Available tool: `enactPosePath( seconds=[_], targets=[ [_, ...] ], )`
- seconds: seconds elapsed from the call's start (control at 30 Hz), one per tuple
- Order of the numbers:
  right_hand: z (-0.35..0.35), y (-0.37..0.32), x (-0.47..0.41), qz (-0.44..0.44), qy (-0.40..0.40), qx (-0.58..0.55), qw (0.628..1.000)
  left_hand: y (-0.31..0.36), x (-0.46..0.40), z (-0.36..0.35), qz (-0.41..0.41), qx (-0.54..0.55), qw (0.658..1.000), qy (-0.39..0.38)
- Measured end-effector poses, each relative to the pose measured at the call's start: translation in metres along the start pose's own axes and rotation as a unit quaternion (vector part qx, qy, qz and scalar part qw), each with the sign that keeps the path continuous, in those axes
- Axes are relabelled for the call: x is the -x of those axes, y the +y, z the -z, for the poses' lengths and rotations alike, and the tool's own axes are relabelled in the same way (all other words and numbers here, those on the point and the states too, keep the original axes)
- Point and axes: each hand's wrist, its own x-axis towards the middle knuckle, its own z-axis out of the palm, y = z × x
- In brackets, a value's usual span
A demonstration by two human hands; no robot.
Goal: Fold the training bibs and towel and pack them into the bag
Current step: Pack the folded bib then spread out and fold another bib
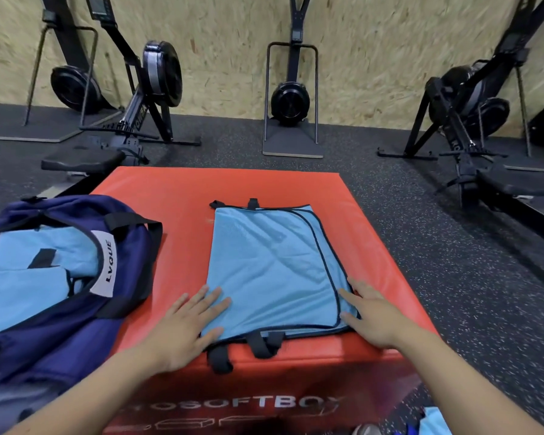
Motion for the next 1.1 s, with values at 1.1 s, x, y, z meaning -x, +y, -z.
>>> enactPosePath(
  seconds=[1.1],
  targets=[
    [-0.029, 0.038, 0.018, 0.231, 0.094, -0.021, 0.968, 0.011, 0.049, 0.015, -0.105, 0.064, 0.990, 0.073]
  ],
)
